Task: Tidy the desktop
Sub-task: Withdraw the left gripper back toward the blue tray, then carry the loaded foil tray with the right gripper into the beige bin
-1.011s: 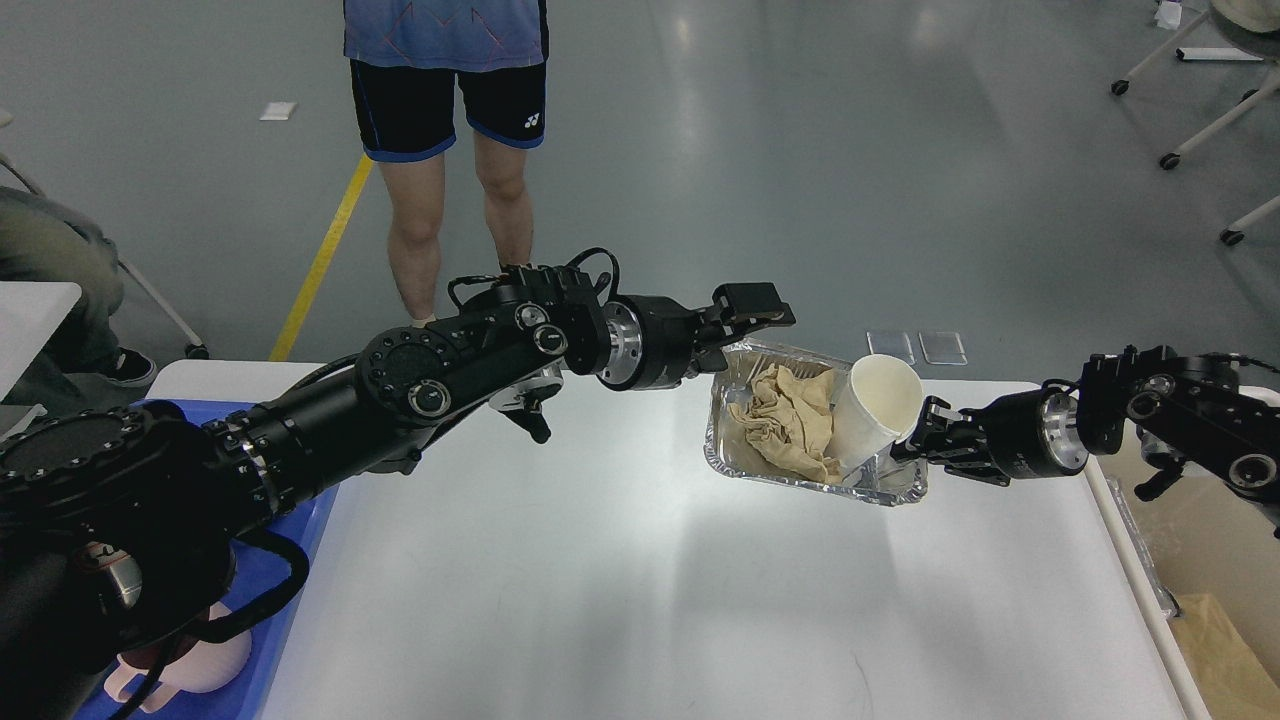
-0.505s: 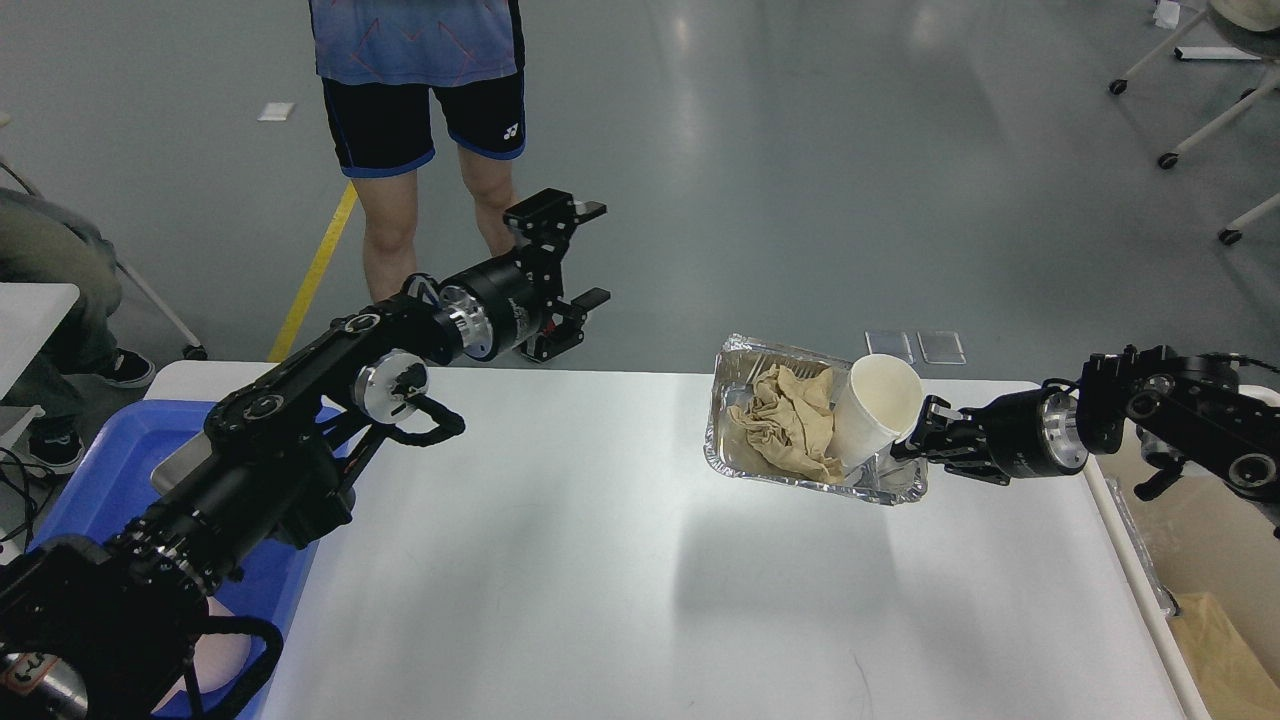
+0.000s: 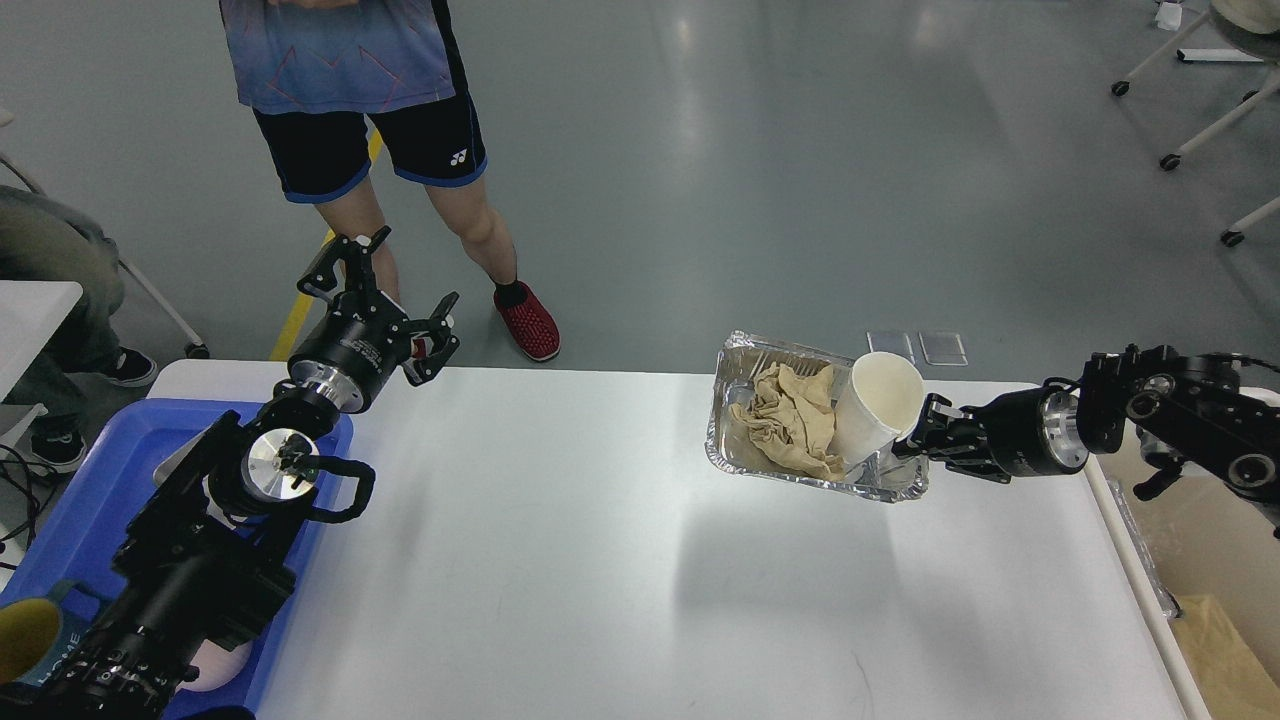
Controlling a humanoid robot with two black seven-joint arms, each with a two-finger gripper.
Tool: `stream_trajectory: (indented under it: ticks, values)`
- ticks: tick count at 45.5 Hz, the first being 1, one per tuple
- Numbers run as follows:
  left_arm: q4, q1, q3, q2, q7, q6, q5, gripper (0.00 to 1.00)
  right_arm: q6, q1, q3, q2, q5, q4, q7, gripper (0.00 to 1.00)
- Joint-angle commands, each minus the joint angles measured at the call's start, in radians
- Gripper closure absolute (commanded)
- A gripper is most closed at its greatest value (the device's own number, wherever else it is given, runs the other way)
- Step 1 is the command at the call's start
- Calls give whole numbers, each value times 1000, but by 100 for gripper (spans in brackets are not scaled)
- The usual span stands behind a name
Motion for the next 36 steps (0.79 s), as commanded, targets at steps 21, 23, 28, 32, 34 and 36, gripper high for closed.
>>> stream_trajectory:
  ticks: [21, 23, 28, 32, 34, 36]
  values:
    - [1, 88, -8, 13, -2, 1, -4, 4, -18, -154, 231, -132, 24, -39, 2, 100]
    - [1, 90, -8, 13, -2, -1, -4, 4, -18, -198, 277, -155, 32, -39, 2, 100]
    - [1, 99, -7, 13, -2, -1, -4, 4, -18, -312, 391, -204, 61, -39, 4, 100]
    - [1, 101, -7, 11, -2, -1, -4, 4, -18, -408, 478, -236, 92, -40, 6, 100]
    - [1, 101, -5, 10, -2, -1, -4, 4, -18, -453, 518, -248, 109, -43, 6, 100]
    - [1, 104, -5, 10, -2, -1, -4, 4, -19, -493, 557, -254, 123, -49, 6, 100]
